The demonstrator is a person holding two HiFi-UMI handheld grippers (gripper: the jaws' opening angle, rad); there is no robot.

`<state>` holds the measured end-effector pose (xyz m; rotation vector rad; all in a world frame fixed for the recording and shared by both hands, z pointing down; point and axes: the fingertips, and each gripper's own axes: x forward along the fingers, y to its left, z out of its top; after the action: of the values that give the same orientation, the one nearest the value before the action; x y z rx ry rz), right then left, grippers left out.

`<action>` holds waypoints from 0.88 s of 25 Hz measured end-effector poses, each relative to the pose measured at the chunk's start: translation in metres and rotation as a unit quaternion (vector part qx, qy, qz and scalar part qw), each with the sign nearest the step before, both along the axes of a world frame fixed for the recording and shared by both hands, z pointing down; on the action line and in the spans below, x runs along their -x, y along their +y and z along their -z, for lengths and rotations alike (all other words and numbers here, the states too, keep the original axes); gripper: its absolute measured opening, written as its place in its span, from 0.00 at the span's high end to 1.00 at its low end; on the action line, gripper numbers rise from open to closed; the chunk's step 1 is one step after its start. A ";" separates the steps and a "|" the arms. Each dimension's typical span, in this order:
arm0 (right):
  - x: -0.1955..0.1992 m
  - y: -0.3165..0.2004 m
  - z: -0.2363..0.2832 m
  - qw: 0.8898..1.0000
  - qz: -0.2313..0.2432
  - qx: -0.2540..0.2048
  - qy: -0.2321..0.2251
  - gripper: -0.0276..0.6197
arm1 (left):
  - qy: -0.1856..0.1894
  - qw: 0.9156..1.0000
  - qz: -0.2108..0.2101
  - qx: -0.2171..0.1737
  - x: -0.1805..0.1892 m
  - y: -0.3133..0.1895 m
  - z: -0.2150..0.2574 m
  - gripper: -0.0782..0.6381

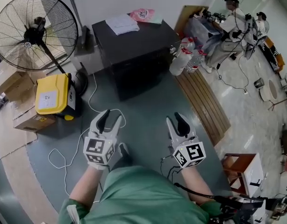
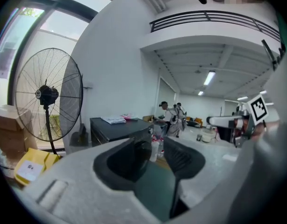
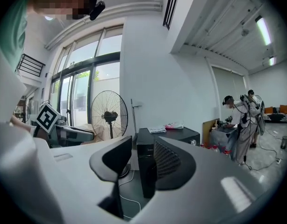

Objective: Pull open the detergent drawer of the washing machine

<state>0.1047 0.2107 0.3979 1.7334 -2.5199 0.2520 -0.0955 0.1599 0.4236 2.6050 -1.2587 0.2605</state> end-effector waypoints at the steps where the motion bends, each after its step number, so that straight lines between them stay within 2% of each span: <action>1: 0.001 -0.012 -0.002 1.000 -0.005 0.004 -0.002 0.76 | 0.001 1.000 -0.002 0.001 0.003 -0.011 -0.001 0.62; 11: 0.025 -0.101 -0.017 0.999 -0.028 0.027 -0.020 0.76 | -0.002 1.000 -0.011 0.023 0.045 -0.089 -0.021 0.62; 17: 0.036 -0.132 -0.041 0.998 -0.007 0.055 -0.042 0.76 | -0.005 0.999 -0.009 0.037 0.053 -0.111 -0.033 0.63; 22: 0.032 -0.165 -0.065 0.994 0.013 0.080 -0.071 0.74 | -0.013 0.999 0.000 0.041 0.043 -0.137 -0.041 0.62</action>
<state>0.0723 0.0453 0.4626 1.6774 -2.5342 0.5793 -0.1388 0.0232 0.4647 2.5405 -1.2287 0.3399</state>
